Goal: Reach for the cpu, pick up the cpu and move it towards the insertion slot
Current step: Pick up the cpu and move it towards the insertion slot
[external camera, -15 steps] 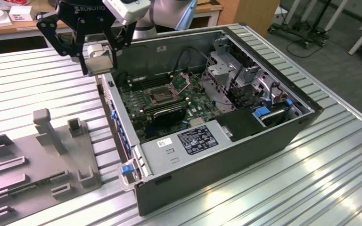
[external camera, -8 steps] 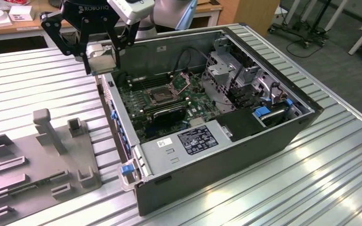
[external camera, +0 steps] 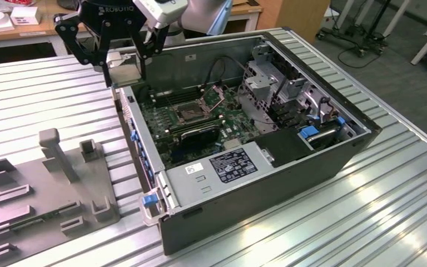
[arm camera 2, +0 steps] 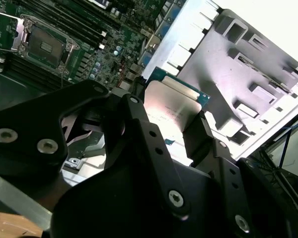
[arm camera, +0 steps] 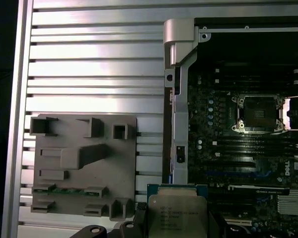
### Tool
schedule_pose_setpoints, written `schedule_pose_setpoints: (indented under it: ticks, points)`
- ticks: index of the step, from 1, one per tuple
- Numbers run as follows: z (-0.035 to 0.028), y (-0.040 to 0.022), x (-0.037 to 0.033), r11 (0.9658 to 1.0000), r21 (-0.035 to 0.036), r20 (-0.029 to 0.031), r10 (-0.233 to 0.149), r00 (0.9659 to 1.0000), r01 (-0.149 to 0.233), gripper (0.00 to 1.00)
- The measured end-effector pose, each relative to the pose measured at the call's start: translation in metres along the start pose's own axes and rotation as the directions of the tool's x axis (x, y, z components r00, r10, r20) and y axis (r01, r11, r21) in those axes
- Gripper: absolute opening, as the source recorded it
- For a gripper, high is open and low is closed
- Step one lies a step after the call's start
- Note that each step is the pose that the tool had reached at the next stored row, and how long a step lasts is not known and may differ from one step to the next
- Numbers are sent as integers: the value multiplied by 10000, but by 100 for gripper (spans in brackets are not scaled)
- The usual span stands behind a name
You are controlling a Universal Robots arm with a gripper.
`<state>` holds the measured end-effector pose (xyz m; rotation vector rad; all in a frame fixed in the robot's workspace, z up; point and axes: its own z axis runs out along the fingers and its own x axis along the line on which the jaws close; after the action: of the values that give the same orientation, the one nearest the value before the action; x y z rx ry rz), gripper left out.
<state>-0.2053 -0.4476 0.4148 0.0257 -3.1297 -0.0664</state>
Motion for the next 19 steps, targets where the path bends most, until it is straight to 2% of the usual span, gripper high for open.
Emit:
schedule_pose_setpoints:
  ticks: [14, 19]
  points:
    - [-1, -2, -116, 10000, 0, 0, -1, 10000, 1, 55]
    - [-1, -2, -121, 10000, 0, 0, 0, 10000, 0, 55]
